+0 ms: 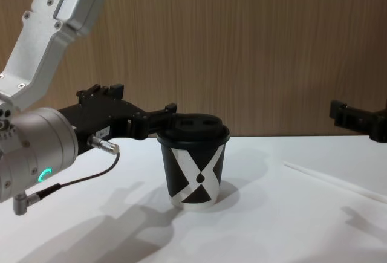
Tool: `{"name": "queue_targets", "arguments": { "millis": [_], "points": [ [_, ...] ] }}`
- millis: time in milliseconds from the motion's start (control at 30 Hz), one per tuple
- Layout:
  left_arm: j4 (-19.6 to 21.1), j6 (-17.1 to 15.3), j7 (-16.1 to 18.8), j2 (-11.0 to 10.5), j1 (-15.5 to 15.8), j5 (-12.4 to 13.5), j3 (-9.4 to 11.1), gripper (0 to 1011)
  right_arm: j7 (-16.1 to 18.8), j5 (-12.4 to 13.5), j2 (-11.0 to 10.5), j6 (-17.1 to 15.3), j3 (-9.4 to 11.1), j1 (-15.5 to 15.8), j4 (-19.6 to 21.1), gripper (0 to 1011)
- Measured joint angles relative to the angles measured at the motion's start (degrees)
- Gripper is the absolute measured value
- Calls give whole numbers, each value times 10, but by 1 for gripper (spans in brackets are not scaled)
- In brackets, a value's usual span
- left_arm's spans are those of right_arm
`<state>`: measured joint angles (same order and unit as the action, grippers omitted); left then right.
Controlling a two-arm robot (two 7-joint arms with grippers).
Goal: Pick up the straw with one hand, pass it to the other hand, and insert it into the cup.
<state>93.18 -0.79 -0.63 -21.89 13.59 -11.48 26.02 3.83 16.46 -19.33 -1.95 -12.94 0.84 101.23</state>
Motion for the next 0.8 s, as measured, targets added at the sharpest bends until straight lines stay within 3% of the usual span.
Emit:
{"name": "queue_targets", "arguments": {
  "millis": [800],
  "points": [
    [0, 0, 0, 0, 0, 0, 0, 1003, 0, 0, 0, 0, 0, 0, 0, 1001]
  ]
}}
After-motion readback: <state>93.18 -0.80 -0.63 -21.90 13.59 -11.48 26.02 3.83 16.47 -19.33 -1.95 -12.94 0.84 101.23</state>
